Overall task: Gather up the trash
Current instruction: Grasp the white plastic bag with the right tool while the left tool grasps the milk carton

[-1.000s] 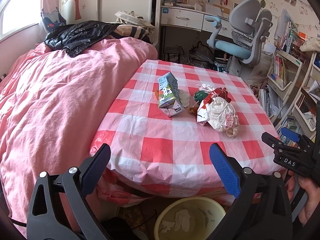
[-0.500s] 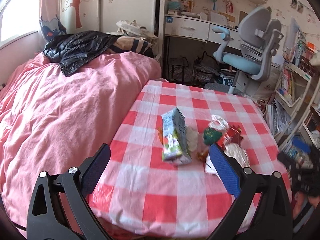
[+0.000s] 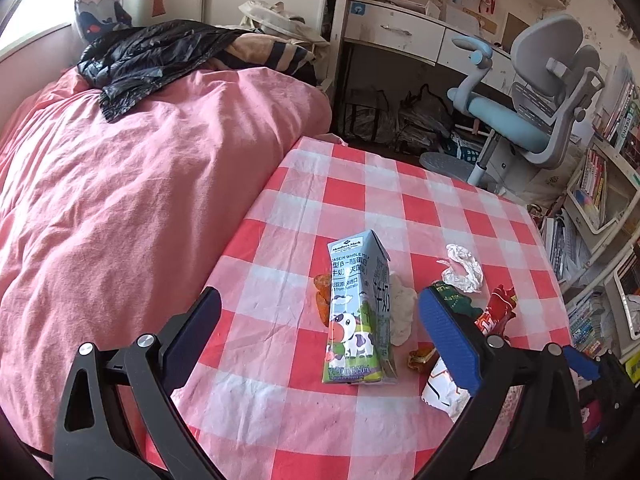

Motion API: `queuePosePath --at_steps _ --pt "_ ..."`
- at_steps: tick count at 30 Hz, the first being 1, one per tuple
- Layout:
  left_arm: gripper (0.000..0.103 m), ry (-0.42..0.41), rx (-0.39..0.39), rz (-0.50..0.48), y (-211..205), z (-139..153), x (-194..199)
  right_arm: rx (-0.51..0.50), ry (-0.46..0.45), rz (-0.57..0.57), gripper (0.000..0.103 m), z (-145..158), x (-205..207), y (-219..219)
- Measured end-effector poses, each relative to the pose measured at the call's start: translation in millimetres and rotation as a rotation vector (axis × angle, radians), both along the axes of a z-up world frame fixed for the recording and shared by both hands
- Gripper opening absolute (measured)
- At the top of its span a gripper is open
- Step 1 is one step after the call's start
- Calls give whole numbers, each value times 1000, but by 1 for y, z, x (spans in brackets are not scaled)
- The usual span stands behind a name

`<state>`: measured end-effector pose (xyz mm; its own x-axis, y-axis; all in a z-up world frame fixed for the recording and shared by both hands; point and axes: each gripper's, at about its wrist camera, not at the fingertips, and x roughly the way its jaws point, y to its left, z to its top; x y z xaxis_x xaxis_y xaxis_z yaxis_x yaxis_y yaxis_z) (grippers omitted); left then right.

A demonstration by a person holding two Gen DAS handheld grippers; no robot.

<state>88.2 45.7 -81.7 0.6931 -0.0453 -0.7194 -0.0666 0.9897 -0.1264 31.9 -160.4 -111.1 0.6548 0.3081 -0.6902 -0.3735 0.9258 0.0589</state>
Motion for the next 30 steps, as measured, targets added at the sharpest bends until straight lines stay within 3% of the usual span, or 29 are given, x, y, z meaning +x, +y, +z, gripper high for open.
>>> queuePosePath --at_steps 5,7,10,11,13,18,30 --pt "95 61 7 -17 -6 -16 25 11 72 15 73 -10 10 2" --pt "95 88 22 -28 -10 -23 34 -4 96 40 49 -14 10 5" --pt "95 135 20 -46 -14 -35 41 -10 99 59 27 -14 7 4" --pt "93 149 16 -56 -16 -39 42 -6 92 62 24 -12 6 4" --pt "74 178 16 -75 -18 -46 44 -1 72 63 17 -7 4 2" --pt "34 185 -56 -110 -15 -47 41 31 29 44 13 3 0 -8" --pt "35 215 -94 -123 -5 -48 39 106 -16 -49 13 15 5 -40"
